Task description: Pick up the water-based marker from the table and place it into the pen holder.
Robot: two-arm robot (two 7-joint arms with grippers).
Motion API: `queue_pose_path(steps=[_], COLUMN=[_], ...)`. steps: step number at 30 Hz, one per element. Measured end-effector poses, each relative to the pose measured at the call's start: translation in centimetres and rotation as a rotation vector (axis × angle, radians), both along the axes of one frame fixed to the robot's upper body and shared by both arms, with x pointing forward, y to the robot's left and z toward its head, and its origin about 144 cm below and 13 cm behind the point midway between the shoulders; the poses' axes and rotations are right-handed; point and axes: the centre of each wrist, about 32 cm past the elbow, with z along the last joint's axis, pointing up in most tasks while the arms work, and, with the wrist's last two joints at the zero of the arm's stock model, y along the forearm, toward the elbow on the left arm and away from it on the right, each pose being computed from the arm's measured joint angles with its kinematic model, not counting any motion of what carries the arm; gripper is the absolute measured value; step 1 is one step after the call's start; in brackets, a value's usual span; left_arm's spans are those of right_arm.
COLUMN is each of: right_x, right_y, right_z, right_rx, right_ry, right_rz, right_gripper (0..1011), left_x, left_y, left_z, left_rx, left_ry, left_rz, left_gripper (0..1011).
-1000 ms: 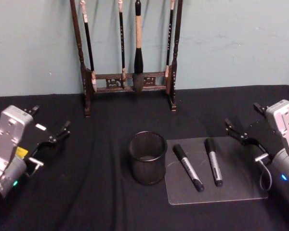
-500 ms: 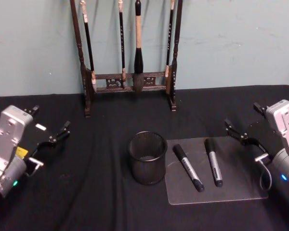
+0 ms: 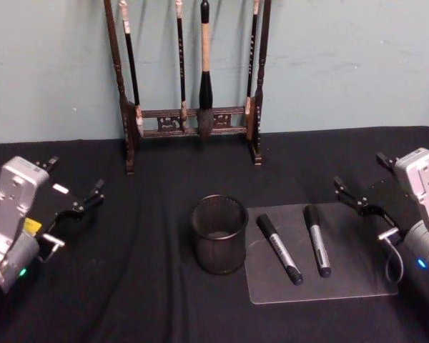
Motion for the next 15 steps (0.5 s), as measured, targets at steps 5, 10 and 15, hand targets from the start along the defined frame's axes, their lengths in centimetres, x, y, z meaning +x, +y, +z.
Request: queue_pose_path(steps=[5, 10, 15], right_x=[0.00, 0.00, 0.00], right_y=[0.00, 0.00, 0.00], right_z=[0.00, 0.00, 0.00], right_rx=[0.000, 0.000, 0.000], right_ry=[0.000, 0.000, 0.000], right_rz=[0.000, 0.000, 0.000], right_gripper=[1002, 1002, 1002], left_x=[0.00, 0.00, 0.00], left_y=[0.00, 0.00, 0.00], left_z=[0.00, 0.00, 0.00], left_rx=[0.000, 0.000, 0.000], left_ry=[0.000, 0.000, 0.000], left_rz=[0.000, 0.000, 0.000], left_gripper=[1001, 1001, 1001])
